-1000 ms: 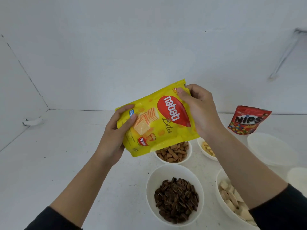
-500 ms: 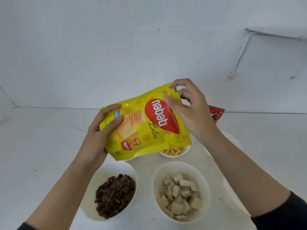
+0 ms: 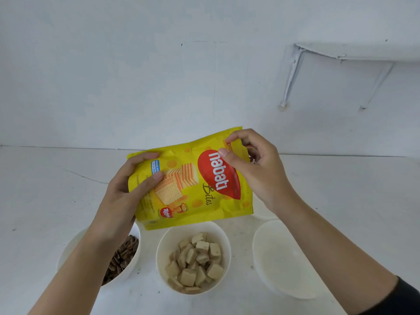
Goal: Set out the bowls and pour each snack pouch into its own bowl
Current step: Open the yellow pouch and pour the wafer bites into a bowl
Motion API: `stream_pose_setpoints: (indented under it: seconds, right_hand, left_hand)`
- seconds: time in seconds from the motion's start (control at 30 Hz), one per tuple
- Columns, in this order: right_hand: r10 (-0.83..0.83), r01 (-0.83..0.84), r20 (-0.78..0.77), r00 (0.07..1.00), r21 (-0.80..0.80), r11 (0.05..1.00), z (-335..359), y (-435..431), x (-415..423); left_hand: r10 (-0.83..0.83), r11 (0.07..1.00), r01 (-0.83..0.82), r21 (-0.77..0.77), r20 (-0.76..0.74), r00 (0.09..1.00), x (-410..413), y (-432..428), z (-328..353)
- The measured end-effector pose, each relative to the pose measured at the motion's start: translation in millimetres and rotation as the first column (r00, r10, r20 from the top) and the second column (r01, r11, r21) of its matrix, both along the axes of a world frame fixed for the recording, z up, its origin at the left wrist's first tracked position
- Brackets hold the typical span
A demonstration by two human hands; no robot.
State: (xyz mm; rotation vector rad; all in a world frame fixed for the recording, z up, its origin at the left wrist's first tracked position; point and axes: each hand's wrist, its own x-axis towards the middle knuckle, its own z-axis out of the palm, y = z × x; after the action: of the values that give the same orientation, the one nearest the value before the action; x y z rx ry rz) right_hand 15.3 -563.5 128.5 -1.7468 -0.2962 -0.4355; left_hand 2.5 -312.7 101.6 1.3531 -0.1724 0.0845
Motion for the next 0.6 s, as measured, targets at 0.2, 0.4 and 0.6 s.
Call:
stream_pose_setpoints:
  seconds: [0.2, 0.4, 0.6]
  right_hand:
    - [-0.049, 0.048, -0.078, 0.996, -0.004, 0.999, -9, -12, -14]
    - [0.165, -0.126, -0.213, 0.963, 0.184, 0.975, -9, -33, -35]
    - [0.243, -0.183, -0.264, 0.933, 0.231, 0.955, -20, -67, -46]
  left_hand:
    - [-0.025, 0.997, 0.022, 0.077, 0.038, 0.999, -2, -6, 10]
    - [-0.080, 0.993, 0.079, 0.092, 0.011, 0.997, -11, -26, 14]
    - [-0.059, 0.985, 0.061, 0.162, -0.020, 0.998, -32, -57, 11]
